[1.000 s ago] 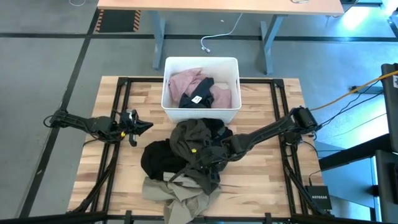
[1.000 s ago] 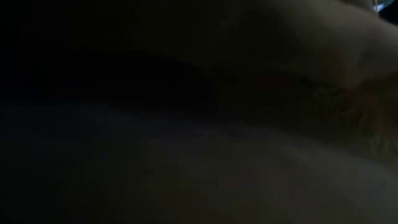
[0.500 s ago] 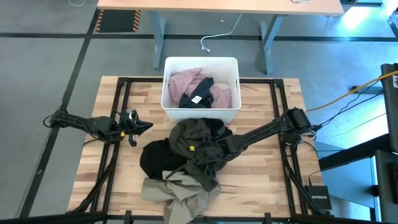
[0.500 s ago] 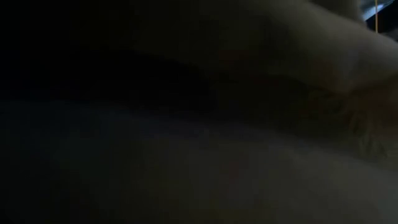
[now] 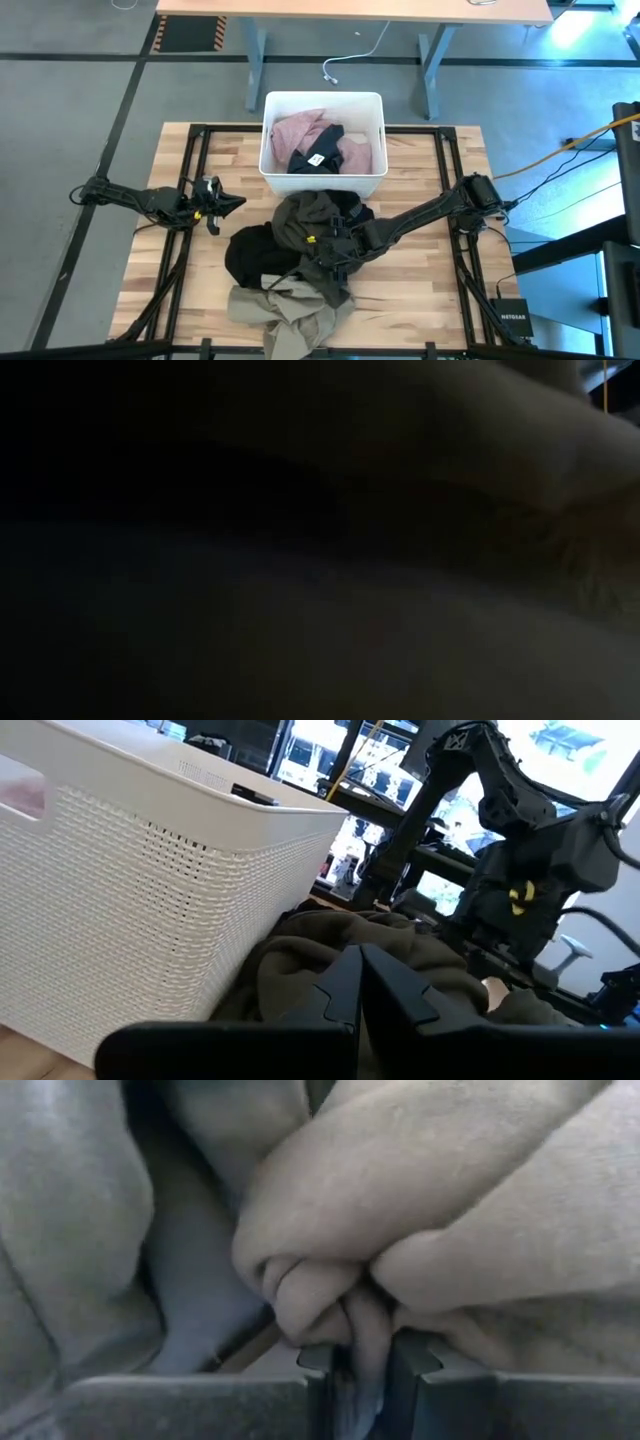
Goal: Sort clothes
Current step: Put the gray jacket into the white laundry bin
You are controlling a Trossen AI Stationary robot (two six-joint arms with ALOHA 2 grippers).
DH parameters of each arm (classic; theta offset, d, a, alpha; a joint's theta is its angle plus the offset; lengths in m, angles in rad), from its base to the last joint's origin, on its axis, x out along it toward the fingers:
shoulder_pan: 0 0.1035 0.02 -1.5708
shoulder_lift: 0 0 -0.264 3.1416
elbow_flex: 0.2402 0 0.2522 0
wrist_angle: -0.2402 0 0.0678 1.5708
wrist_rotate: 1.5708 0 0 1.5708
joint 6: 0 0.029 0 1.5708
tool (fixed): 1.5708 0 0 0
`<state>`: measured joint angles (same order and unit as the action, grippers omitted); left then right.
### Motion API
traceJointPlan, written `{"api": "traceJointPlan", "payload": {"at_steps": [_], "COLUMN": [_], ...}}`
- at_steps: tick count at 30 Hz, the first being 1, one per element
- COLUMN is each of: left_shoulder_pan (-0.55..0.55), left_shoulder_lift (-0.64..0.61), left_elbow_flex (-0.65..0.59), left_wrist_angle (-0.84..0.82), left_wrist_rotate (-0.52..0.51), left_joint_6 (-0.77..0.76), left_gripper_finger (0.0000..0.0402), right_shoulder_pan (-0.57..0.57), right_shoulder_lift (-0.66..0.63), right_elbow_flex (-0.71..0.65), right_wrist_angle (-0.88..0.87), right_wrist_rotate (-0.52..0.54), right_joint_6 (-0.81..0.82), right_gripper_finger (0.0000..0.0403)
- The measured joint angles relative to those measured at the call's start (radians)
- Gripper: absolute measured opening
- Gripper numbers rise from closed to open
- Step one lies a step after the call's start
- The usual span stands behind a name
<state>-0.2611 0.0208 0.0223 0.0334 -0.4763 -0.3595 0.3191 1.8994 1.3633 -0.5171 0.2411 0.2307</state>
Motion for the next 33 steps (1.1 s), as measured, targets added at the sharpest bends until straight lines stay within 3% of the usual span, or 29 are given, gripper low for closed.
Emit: {"api": "traceJointPlan", "payload": {"at_steps": [8, 16, 21, 33], "left_shoulder_pan": [0.0, 0.0, 0.0, 0.0], "left_shoulder_lift": [0.001, 0.002, 0.002, 0.002], "left_elbow_flex": [0.0, 0.0, 0.0, 0.0], "left_wrist_angle": [0.0, 0.0, 0.0, 0.0], "left_wrist_rotate": [0.0, -0.001, 0.0, 0.0], "left_joint_6": [-0.023, -0.004, -0.005, -0.004], "left_gripper_finger": [0.0004, 0.0004, 0.0004, 0.0004], "right_shoulder_pan": [0.028, 0.015, -0.027, -0.196], "right_shoulder_lift": [-0.082, -0.148, -0.149, -0.153], "right_elbow_flex": [0.129, 0.32, 0.488, 0.919], "right_wrist_angle": [-0.146, -0.255, -0.316, -0.257], "right_wrist_rotate": [0.06, 0.207, 0.287, 0.401], "right_joint_6": [-0.02, -0.127, -0.239, -0.555], "right_gripper_finger": [0.0044, 0.0044, 0.0044, 0.0044]}}
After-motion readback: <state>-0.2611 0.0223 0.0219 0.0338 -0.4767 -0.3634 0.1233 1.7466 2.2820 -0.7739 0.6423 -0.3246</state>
